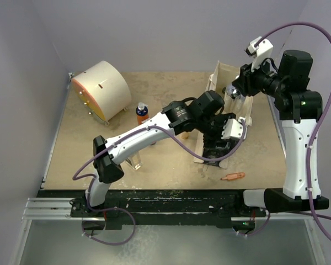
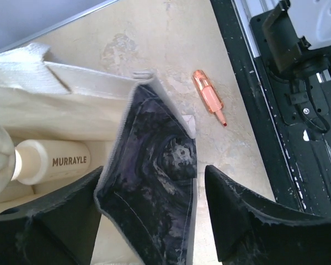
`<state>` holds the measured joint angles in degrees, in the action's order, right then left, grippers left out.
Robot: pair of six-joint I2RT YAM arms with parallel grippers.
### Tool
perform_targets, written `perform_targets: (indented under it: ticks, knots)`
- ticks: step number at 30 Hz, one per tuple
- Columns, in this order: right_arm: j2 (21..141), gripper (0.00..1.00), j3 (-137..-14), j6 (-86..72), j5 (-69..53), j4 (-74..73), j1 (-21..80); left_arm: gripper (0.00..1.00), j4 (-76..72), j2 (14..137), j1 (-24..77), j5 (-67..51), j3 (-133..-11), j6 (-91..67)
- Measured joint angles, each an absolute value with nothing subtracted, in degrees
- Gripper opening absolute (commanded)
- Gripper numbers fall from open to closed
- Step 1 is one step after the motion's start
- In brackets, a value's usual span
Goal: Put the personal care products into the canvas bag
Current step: Place the care product in the canvas bag.
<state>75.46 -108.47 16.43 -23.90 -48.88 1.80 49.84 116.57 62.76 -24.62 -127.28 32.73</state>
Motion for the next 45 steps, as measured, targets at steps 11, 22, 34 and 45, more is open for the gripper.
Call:
perform_targets:
  ticks: [11, 22, 34, 45]
  knots:
    - [74.2, 0.00, -105.1, 16.5, -25.2, -49.0, 1.5, 0.28, 50.2, 115.0, 67.0, -22.6, -121.7, 38.2]
    - [72.5, 0.00, -95.7, 17.2, -27.8, -48.4, 0.7, 0.19, 47.6, 112.2, 68.0, -21.5, -113.9, 41.3]
    - [74.3, 0.00, -92.0, 20.2, -32.5, -45.9, 0.7, 0.09, 47.3, 111.3, 68.0, -20.8, -112.7, 41.6]
    - [75.6, 0.00, -83.0, 25.8, -32.7, -44.3, 0.7, 0.00, 49.4, 110.9, 68.0, -19.2, -114.2, 41.6]
